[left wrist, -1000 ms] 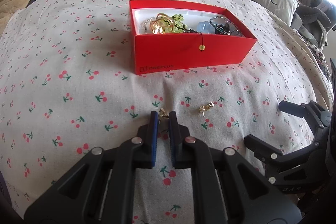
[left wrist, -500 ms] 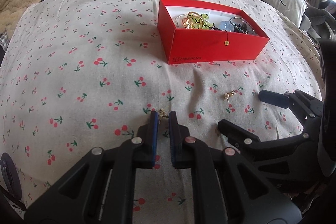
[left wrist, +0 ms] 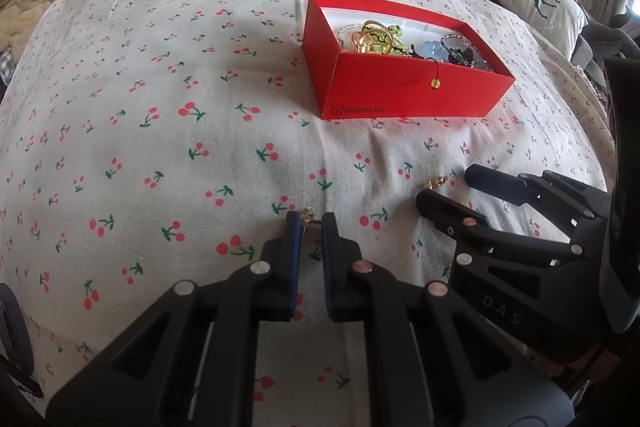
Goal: Organize jewelry
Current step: 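Grasp the other gold earring with the right tool while the left tool holds its earring, then carry both gold earrings over the red box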
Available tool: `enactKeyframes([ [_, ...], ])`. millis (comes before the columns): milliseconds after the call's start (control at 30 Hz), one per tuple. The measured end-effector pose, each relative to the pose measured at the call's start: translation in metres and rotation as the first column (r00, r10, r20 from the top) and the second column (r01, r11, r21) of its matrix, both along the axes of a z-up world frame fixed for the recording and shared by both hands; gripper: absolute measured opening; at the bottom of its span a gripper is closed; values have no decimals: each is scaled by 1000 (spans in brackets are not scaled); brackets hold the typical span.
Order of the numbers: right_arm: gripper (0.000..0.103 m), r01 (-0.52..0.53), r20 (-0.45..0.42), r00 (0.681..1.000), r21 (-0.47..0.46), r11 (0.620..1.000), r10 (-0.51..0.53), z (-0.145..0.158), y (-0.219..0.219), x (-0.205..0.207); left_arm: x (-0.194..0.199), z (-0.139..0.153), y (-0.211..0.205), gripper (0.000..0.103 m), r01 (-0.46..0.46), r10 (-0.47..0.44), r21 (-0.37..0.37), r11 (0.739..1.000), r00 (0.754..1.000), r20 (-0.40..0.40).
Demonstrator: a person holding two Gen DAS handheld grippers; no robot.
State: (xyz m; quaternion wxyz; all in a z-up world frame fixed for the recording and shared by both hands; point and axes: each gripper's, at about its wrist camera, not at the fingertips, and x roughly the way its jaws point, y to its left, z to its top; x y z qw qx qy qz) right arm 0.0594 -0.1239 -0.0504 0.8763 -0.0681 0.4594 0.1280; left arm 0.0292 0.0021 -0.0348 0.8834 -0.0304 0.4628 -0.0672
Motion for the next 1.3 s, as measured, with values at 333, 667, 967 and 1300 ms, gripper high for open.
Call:
enactKeyframes([
  [333,13,-21,-8,1000,21,1000,21,3,-1,1,2,1,1,12,-16,16,-15,1000,1000,-11],
  [667,5,-15,-36,999,102,995,19,10,-14,4,-3,6,2,12,-31,30,-61,998,999,-15],
  [967,4,39,-32,999,221,975,-33,38,-46,8,-6,17,-2,11,-28,28,-73,997,1000,3],
  [1300,10,46,-28,999,243,969,-40,49,-58,4,-1,31,-9,11,-23,25,-98,995,999,25],
])
